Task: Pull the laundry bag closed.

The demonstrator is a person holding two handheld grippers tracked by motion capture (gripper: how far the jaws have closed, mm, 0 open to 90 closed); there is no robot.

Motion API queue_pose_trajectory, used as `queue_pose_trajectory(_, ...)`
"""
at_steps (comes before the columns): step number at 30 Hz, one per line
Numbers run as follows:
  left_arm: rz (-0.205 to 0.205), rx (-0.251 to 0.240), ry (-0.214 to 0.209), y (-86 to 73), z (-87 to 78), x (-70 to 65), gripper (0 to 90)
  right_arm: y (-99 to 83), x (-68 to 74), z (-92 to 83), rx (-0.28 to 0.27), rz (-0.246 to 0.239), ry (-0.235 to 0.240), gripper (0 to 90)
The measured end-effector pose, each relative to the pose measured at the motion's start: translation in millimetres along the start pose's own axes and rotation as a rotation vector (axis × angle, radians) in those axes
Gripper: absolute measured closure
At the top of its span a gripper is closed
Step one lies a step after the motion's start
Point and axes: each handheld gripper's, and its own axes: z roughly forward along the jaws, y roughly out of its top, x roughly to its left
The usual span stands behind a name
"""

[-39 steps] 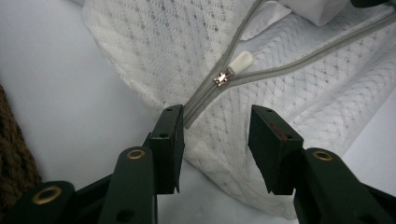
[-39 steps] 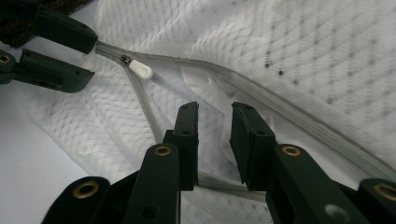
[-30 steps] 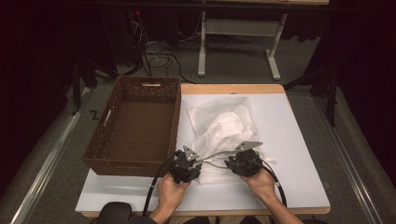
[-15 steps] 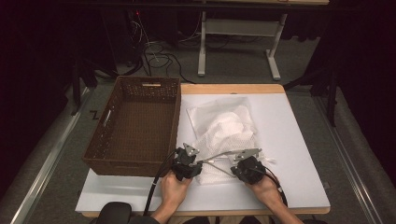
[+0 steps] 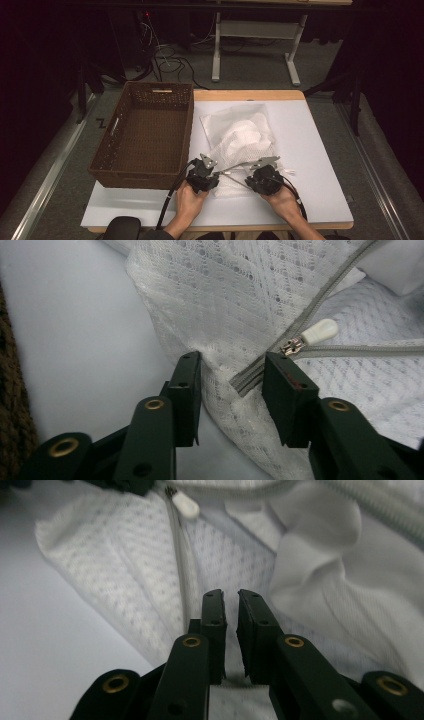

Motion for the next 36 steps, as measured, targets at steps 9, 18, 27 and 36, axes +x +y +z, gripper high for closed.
queue_pose_trajectory(9,0.014,-0.011,-0.056,-1.4,-1.3,0.7,81.8,22.3,4.0,10.2,-0.037,0.034,0.044,76.0)
queue_pose_trajectory(18,0.030,-0.053,-0.079,-3.9,-10.5,-2.5,82.0,32.3,3.7,21.4,-0.037,0.107,0.094,74.0)
queue_pose_trajectory(27,0.045,-0.074,-0.092,-3.2,-15.8,-4.7,81.9,36.9,-2.8,29.1,-0.044,0.173,0.128,70.0)
queue_pose_trajectory(36,0.047,-0.107,-0.099,-3.6,-19.6,-3.8,81.9,38.8,-5.8,40.6,-0.024,0.218,0.188,69.0)
